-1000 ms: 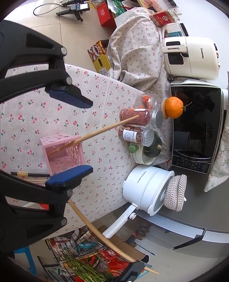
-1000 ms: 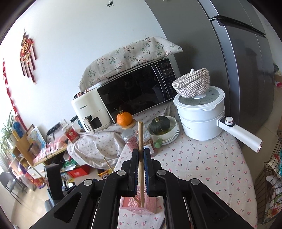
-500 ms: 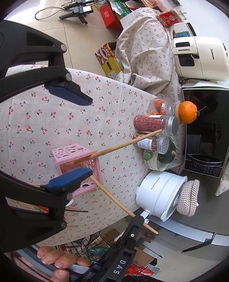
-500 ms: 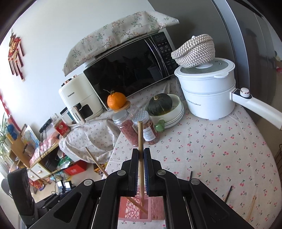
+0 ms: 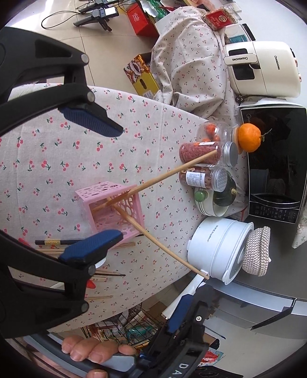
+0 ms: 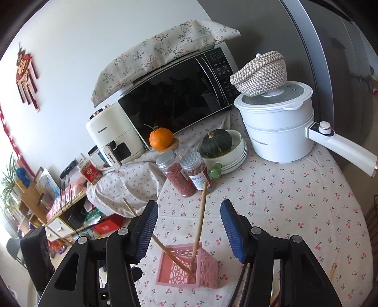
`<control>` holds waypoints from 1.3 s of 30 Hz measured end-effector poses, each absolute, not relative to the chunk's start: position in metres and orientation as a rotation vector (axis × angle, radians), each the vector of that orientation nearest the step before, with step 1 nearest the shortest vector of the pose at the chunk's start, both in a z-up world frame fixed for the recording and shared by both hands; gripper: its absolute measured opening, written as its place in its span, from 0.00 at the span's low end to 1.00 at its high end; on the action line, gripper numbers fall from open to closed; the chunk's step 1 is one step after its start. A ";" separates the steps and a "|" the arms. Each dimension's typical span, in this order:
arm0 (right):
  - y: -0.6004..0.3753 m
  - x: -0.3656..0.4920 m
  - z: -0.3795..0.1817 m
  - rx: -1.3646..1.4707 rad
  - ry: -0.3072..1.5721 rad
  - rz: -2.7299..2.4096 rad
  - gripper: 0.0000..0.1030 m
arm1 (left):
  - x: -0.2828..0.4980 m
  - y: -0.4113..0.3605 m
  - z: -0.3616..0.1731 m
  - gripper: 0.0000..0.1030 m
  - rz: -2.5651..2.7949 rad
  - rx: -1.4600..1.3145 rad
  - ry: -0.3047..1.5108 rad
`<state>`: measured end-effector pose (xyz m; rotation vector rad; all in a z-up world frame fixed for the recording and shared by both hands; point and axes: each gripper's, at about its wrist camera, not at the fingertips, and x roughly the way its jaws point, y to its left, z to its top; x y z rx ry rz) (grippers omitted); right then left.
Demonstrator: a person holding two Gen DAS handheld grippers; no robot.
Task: Organize utensils
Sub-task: 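Lower the held chopstick into the pink holder and open the right gripper, then move the left gripper over the red plastic spoon and close on it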
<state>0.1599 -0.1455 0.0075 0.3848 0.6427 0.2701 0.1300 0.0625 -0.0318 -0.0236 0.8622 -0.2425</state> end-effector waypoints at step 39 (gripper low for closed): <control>-0.285 0.113 -0.132 0.220 1.289 -0.086 0.79 | 0.096 -0.074 -0.119 0.54 -0.551 0.155 1.159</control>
